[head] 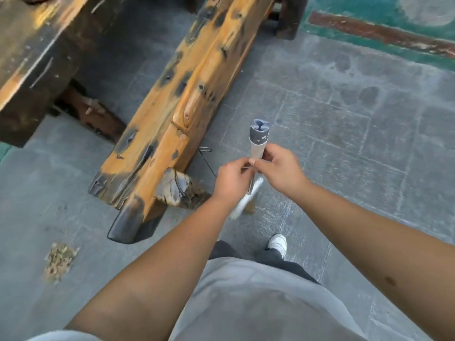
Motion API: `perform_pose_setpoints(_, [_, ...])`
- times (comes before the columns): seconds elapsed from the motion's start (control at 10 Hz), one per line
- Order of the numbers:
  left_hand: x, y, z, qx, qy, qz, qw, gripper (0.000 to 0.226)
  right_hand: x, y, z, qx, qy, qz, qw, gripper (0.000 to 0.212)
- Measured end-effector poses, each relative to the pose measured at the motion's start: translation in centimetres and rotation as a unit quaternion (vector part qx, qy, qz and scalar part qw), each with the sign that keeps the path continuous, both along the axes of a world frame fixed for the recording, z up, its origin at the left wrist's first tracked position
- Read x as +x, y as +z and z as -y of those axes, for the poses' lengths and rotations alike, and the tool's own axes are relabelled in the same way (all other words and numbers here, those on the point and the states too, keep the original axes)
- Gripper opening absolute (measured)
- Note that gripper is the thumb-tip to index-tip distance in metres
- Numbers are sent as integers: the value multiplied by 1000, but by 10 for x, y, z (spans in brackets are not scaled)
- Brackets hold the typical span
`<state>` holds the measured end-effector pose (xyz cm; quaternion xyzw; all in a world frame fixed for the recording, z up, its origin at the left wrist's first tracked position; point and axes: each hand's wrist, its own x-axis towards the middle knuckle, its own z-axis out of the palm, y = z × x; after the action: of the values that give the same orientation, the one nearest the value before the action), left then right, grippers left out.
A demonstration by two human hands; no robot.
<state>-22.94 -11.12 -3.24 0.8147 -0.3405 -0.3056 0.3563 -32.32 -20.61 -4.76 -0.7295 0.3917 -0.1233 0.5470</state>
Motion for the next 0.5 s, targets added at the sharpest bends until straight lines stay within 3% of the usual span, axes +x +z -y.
perform_pose_setpoints(0.1, [37, -38, 16, 20, 11, 16, 1000, 29, 23, -27, 30, -6, 57, -53, 997, 11])
perform_pose_setpoints(0.2, [86, -72, 31, 73, -30, 108, 991, 38, 42, -55, 56, -64, 94, -147, 983, 7])
perform_pose_setpoints(0.3, [139, -110, 47, 144, -114, 215, 959, 48, 56, -85, 71, -40, 114, -193, 974, 16])
perform_pose_setpoints(0.4, [167, -141, 61, 244, -218, 245, 913, 59, 67, -103, 71, 75, 103, -109, 986, 20])
perform_pose_setpoints(0.5, [181, -162, 72, 341, -290, 235, 863, 53, 81, -112, 65, 120, 123, -55, 984, 28])
